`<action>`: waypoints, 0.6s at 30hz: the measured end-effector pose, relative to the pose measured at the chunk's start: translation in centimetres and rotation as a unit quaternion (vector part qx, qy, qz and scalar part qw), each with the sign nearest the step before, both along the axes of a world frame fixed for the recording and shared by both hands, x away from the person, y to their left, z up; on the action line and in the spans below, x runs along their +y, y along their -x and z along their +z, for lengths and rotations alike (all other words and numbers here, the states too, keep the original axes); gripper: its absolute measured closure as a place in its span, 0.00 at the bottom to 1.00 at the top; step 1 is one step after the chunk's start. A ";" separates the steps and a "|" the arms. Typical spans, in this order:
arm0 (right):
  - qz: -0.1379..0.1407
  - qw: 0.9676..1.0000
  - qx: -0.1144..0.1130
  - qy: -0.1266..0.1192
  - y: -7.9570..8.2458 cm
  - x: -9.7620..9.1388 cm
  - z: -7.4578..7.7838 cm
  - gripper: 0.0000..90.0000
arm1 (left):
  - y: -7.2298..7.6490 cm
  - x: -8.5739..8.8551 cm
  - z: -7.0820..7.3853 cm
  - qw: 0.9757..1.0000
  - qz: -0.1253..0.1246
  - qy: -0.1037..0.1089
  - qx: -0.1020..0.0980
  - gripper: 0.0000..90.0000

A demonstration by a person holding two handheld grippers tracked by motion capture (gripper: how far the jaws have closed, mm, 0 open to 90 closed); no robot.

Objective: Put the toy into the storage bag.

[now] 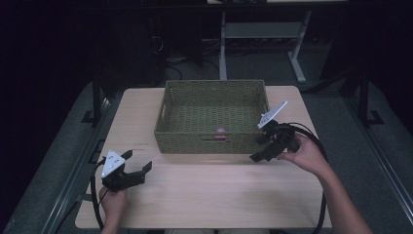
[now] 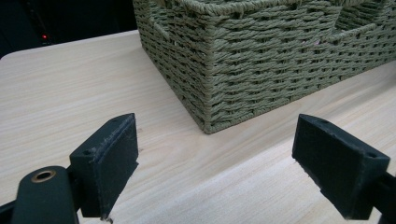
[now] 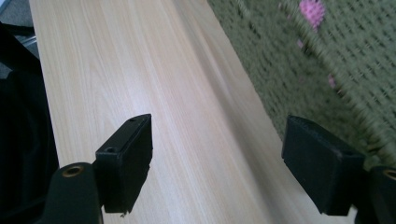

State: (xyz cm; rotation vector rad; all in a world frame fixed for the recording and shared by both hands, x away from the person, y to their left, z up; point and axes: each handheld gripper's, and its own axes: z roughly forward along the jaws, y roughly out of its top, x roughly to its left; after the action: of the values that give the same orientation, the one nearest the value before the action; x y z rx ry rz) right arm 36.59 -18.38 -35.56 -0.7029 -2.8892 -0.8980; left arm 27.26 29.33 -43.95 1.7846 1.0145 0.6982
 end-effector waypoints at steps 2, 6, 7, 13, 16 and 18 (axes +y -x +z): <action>0.000 1.000 0.001 -0.001 0.1 -0.1 -0.3 0.27 | 0.0 0.0 0.0 1.000 0.000 0.000 0.000 0.15; -0.004 1.000 0.003 -0.005 0.5 -0.4 -0.9 0.27 | 0.0 0.0 0.0 1.000 0.000 0.000 0.000 0.15; -0.006 1.000 0.005 -0.005 0.6 -0.4 -1.0 0.27 | 0.0 0.0 0.0 1.000 0.000 0.000 0.000 0.15; -0.008 1.000 0.005 -0.008 1.2 -0.7 -1.7 0.27 | 0.0 0.0 0.0 1.000 0.000 0.000 0.000 0.15; -0.011 1.000 0.006 -0.007 1.5 -0.9 -2.2 0.27 | 0.0 0.0 0.0 1.000 0.001 0.000 -0.001 0.15; -0.012 1.000 0.005 -0.010 1.6 -1.0 -2.4 0.27 | 0.0 0.0 0.0 1.000 0.001 -0.001 0.000 0.15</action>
State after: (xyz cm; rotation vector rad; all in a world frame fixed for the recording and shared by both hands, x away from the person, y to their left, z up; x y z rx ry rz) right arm 34.95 -19.41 -37.99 -0.7389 -2.8660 -0.9209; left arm 27.25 29.34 -43.96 1.7842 1.0156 0.7009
